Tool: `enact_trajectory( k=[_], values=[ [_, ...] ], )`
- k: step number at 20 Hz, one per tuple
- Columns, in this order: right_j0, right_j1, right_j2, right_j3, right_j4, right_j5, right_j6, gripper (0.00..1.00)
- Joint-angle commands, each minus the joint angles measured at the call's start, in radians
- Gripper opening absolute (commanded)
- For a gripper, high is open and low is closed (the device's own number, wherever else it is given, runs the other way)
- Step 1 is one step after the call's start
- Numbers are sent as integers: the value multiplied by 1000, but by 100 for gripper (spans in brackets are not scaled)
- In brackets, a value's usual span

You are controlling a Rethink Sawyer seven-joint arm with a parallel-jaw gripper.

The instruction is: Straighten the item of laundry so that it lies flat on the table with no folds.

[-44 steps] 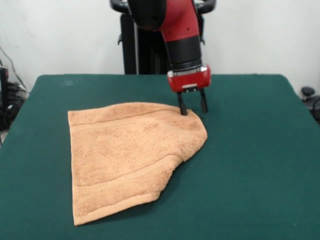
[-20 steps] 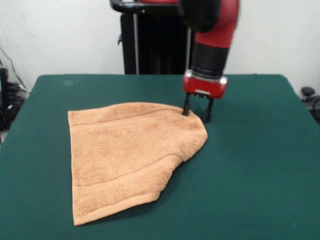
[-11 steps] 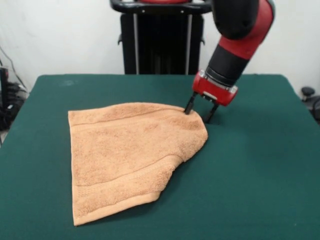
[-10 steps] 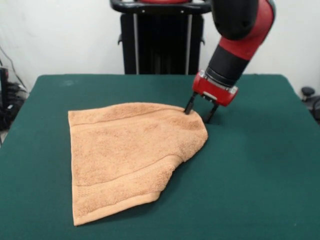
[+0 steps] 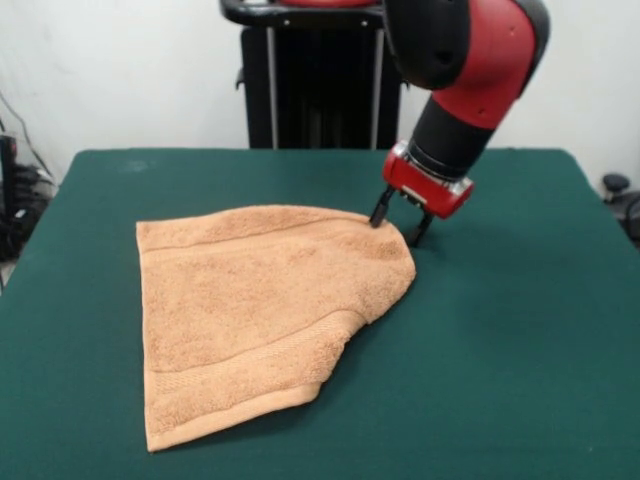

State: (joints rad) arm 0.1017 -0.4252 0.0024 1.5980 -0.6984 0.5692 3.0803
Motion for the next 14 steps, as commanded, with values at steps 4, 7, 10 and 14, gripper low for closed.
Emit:
enact_trajectory(
  k=[4, 7, 10, 14],
  values=[
    [-166, 253, 90, -277, -64, -127, -128, 100],
    [-212, 233, 135, -263, -49, -94, -189, 100],
    [-245, 221, 166, -253, -51, -77, -214, 100],
    [-317, 180, 233, -214, -50, -33, -298, 100]
  ],
)
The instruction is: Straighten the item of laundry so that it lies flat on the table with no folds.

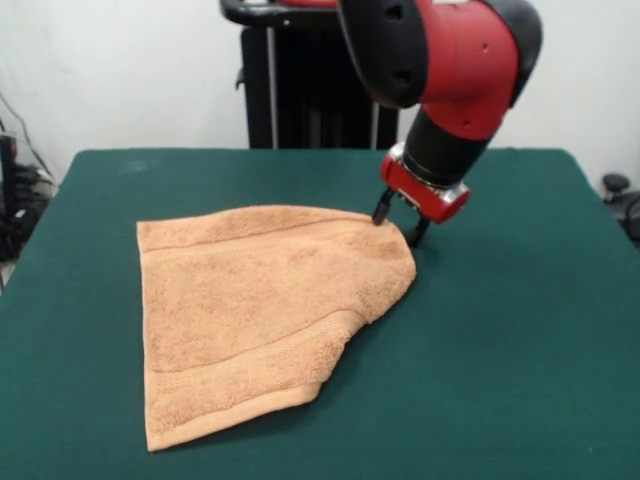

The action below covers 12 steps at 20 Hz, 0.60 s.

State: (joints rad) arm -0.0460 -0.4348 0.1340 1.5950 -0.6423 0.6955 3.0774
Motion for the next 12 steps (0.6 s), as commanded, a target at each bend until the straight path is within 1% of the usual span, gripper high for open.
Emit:
enact_trajectory(
  k=[1, 7, 11, 12],
  values=[
    [-189, 175, 122, -192, -102, -143, -319, 100],
    [-282, 87, 212, -93, -76, -61, -396, 100],
    [-309, -16, 246, -35, -58, 24, -455, 100],
    [-312, -44, 255, -20, -42, 50, -464, 100]
  ],
)
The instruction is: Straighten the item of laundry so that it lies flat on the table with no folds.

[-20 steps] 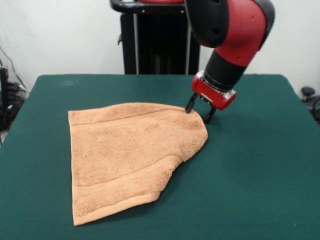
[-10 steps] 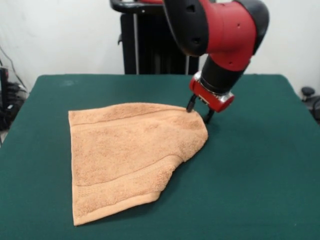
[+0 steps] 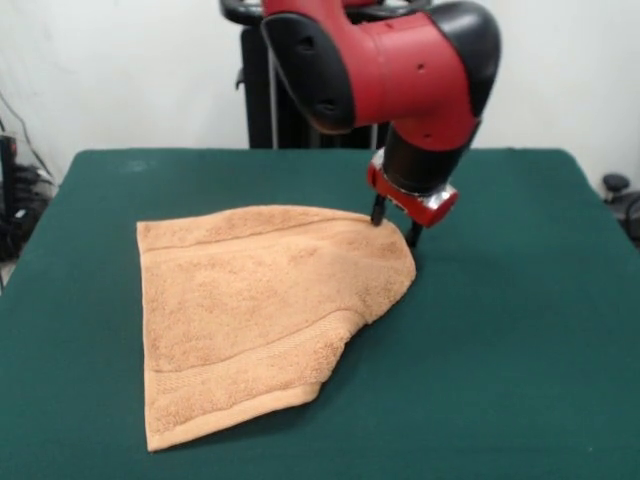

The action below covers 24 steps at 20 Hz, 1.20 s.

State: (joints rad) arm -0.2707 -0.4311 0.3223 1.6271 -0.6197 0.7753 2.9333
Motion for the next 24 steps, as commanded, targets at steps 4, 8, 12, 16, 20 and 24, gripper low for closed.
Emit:
enact_trajectory(
  k=[4, 8, 12, 16, 20, 24],
  values=[
    [-107, -155, 106, 8, -1, 55, -367, 100],
    [-130, -249, 147, 56, 76, 142, -409, 100],
    [-159, -314, 188, 102, 139, 185, -430, 100],
    [-176, -321, 204, 98, 123, 180, -453, 100],
    [-166, -256, 195, 102, 68, 80, -408, 100],
    [-142, -227, 182, 89, 48, 47, -370, 100]
  ],
)
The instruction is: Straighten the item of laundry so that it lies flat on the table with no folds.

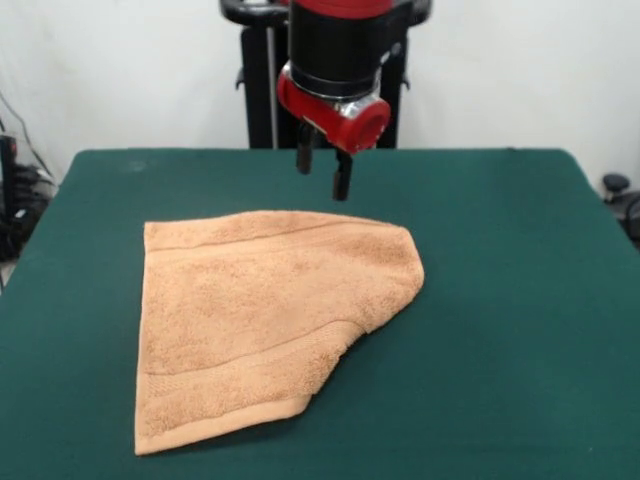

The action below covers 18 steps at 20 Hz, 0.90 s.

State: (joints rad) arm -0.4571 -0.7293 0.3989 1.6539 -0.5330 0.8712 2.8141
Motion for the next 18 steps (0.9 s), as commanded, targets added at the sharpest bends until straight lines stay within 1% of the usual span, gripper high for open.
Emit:
enact_trajectory(
  k=[1, 5, 7, 9, 10, 11, 14, 18],
  values=[
    [44, 85, 106, 56, -43, -56, -252, 100],
    [41, 103, 111, 53, -48, -58, -263, 100],
    [49, 109, 104, 57, -68, -80, -248, 100],
    [34, 123, 99, 41, -89, -93, -263, 100],
    [51, 119, 93, 66, -101, -123, -234, 100],
    [58, 132, 86, 58, -115, -139, -220, 100],
    [92, 195, 55, -3, -151, -183, -157, 100],
    [132, 254, 27, -74, -160, -210, -76, 100]
  ],
)
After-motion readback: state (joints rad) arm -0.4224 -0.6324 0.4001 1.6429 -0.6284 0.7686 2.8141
